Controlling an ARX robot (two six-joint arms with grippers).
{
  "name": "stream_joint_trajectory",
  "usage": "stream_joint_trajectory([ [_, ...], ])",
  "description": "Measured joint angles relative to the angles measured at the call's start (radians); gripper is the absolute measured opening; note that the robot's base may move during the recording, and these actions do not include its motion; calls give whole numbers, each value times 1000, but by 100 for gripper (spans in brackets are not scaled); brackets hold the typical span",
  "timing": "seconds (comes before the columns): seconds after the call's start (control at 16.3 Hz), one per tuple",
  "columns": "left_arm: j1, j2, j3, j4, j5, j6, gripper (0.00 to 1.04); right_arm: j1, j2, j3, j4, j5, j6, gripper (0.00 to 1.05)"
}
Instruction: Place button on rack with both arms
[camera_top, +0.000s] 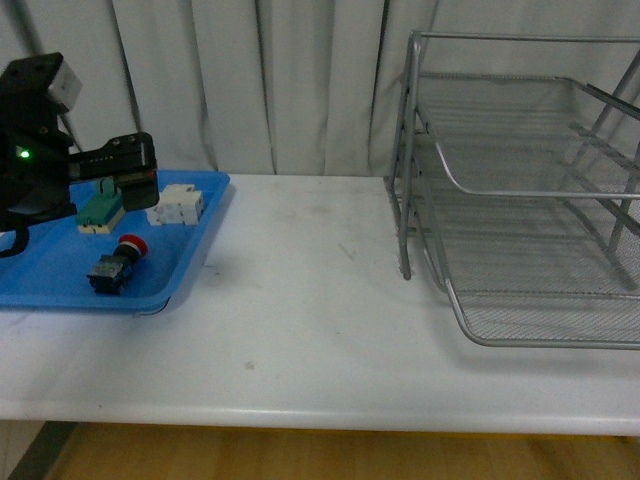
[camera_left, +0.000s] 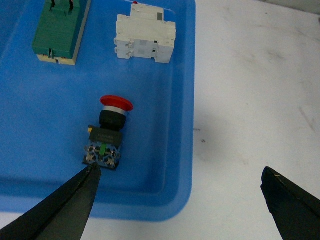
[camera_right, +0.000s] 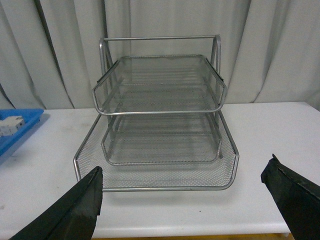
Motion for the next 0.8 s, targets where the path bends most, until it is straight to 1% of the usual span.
stream_joint_trajectory([
  [0.12, 10, 113, 132, -84, -7, 26, 98, 0, 0, 0, 0, 0, 0, 98],
  [0.25, 29, 198, 203, -111, -22, 55, 98, 0, 0, 0, 0, 0, 0, 98],
  [0.37, 43, 244, 215, -85, -26, 111, 98, 0, 0, 0, 0, 0, 0, 98],
  [0.49, 60, 283, 254, -99, -24, 157, 98, 0, 0, 0, 0, 0, 0, 98],
  [0.8, 77, 398, 334, -124, -32, 174, 98, 0, 0, 0, 0, 0, 0, 98],
])
